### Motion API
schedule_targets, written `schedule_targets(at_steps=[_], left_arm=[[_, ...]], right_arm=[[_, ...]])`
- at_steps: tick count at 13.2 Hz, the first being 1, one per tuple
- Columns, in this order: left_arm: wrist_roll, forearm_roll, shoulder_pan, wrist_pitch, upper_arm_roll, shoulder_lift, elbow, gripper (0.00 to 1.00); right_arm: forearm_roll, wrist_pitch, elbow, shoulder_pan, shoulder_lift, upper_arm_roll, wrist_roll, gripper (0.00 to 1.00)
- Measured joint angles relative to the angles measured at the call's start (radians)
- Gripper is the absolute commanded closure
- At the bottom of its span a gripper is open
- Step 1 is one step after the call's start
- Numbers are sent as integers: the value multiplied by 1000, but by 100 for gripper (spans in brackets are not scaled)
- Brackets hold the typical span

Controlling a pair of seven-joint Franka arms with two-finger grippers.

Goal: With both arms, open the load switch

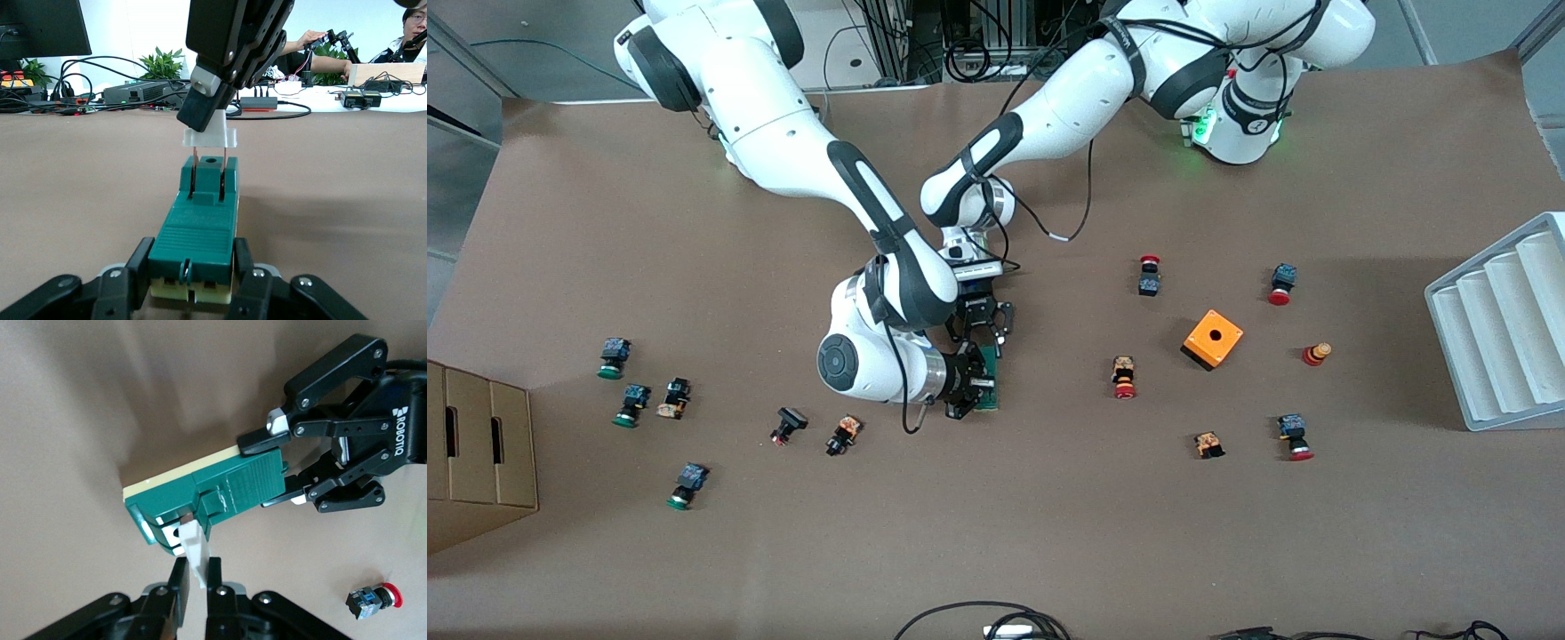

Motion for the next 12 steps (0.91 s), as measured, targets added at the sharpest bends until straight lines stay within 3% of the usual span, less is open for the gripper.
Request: schedule_targets(at_steps=[12], left_arm=[[0, 0, 0, -4, -3, 0, 1, 46]], right_arm=[[-1, 5, -18, 0, -13, 3, -28, 84]])
